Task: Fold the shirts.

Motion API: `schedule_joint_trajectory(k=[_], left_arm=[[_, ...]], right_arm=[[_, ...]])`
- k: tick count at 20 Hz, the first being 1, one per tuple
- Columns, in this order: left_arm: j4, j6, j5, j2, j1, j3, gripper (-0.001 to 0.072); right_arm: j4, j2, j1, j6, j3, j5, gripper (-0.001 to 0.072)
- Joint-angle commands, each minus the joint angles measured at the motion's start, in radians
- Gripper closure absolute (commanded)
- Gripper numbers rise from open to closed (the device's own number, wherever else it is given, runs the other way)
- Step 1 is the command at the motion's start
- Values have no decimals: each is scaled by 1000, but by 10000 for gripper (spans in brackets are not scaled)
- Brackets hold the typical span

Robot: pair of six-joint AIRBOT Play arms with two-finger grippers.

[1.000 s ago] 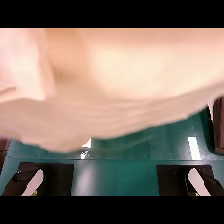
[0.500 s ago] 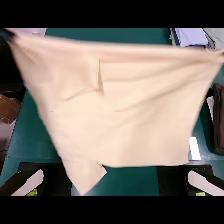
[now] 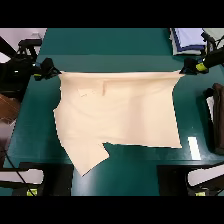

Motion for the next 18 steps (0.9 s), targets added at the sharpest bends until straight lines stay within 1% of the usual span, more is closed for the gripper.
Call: schedule_joint_trajectory(k=[1, 2, 4, 6, 7, 9, 11, 15, 17, 18], left_arm=[[3, 77, 66, -79, -54, 72, 683], [43, 80, 49, -79, -68, 83, 683], [155, 67, -38, -76, -72, 92, 683], [290, 14, -157, -76, -72, 84, 683], [313, 12, -195, -76, -72, 69, 683], [312, 13, -201, -67, -72, 3, 683], [312, 13, -183, -58, -72, -66, 683], [301, 13, -182, -58, -72, -117, 681], [300, 5, -185, -58, -72, -117, 678], [299, -4, -193, -58, -72, -117, 513]], right_arm=[[19, -104, 3, 0, 160, 6, 695], [16, -98, 3, 0, 165, 19, 695], [-7, -81, 3, -1, 164, 75, 694], [-62, -72, 3, -4, 164, 151, 694], [-71, -72, 5, -4, 162, 185, 695], [-69, -49, 5, -3, 89, 208, 695], [-68, -9, 5, -3, -29, 195, 694], [-62, 105, 5, -3, -316, 47, 694], [-44, 140, 5, -3, -402, 1, 689], [-23, 149, 5, -3, -432, -2, 591]])
